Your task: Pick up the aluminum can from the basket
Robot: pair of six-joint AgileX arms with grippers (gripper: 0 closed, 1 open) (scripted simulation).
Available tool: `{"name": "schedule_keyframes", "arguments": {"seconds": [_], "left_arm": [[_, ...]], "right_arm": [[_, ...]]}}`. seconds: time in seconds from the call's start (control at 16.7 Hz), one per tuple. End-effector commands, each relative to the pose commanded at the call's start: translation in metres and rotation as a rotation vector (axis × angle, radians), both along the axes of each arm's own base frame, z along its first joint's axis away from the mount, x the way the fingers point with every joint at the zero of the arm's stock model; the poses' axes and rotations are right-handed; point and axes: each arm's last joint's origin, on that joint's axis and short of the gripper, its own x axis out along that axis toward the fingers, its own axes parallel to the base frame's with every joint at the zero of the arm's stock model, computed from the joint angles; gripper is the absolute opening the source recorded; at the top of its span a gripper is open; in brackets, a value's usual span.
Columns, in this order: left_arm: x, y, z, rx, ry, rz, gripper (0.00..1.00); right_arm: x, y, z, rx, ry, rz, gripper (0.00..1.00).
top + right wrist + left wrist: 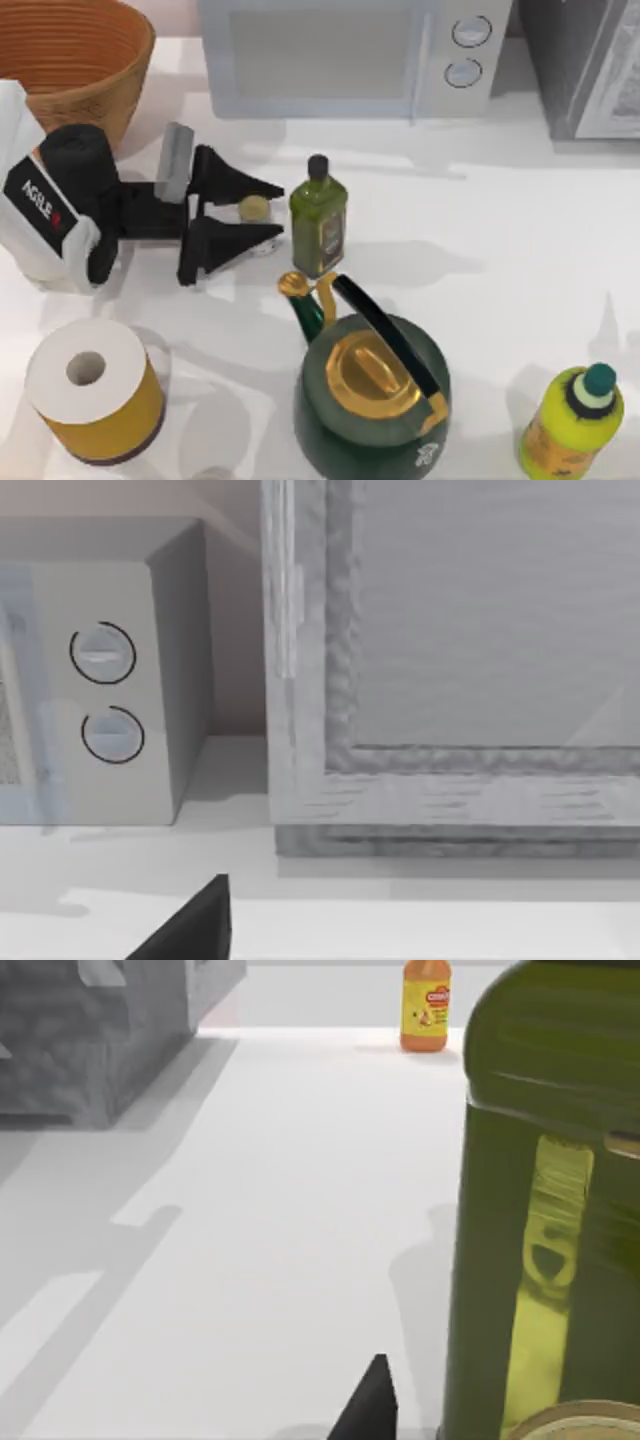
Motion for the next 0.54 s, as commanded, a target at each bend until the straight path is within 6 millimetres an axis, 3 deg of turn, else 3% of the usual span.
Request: {"name": "schedule_keyframes", "arguments": {"seconds": [0.18, 0.54], "left_arm": [[0.0000, 0.0000, 0.0000, 0.000, 0.000, 0.000, 0.98], [0.0000, 0.0000, 0.0000, 0.000, 0.000, 0.000, 1.00]], "right_arm": [[0.0000, 0.0000, 0.0000, 0.000, 0.000, 0.000, 1.00], [0.0000, 0.0000, 0.0000, 0.000, 0.000, 0.000, 1.00]]}}
